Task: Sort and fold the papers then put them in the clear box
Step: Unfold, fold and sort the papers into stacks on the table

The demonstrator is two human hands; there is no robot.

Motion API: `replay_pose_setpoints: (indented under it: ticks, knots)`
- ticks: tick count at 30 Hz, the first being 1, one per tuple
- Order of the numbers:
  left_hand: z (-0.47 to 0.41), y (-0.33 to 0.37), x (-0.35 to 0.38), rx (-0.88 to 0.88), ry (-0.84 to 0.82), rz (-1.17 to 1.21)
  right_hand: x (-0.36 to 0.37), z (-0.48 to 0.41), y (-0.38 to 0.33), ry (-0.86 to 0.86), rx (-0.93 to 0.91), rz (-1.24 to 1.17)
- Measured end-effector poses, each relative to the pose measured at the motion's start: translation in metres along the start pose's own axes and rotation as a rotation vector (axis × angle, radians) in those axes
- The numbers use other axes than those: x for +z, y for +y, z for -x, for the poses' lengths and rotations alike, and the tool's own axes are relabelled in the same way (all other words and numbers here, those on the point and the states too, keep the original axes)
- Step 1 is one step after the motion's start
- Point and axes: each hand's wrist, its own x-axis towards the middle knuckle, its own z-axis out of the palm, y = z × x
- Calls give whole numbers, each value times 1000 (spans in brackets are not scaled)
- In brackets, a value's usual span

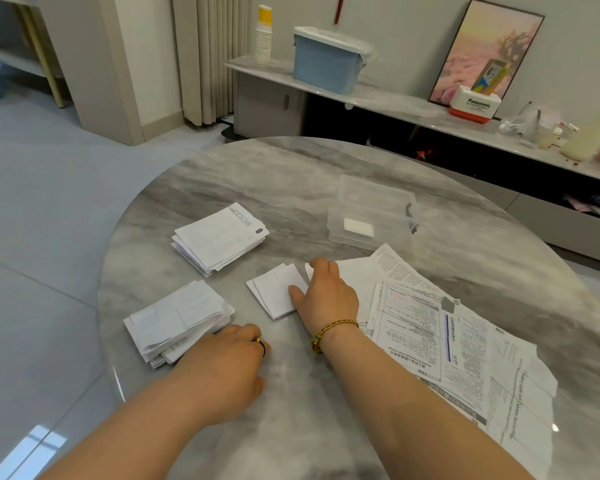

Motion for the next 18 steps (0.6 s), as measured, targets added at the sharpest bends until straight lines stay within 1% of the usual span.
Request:
replay_pose_setpoints:
  ticks: [4, 7, 10, 12, 15, 18]
  knots:
    - [0, 2, -1, -7, 0, 5, -14, 4, 14, 19, 91, -195]
    - [-2, 7, -3, -13, 35, 18, -31, 13, 44, 49, 166, -246]
    - [-4, 16, -7, -16, 80, 89, -55, 24, 86, 77, 309, -338]
    - [-6, 22, -7, 4, 98, 122, -68, 31, 109, 82, 383, -347]
    - [-12, 35, -4, 58, 134, 130, -79, 44, 129, 24, 455, -358]
    - [-18, 43, 1, 89, 155, 107, -74, 52, 135, -30, 502, -358]
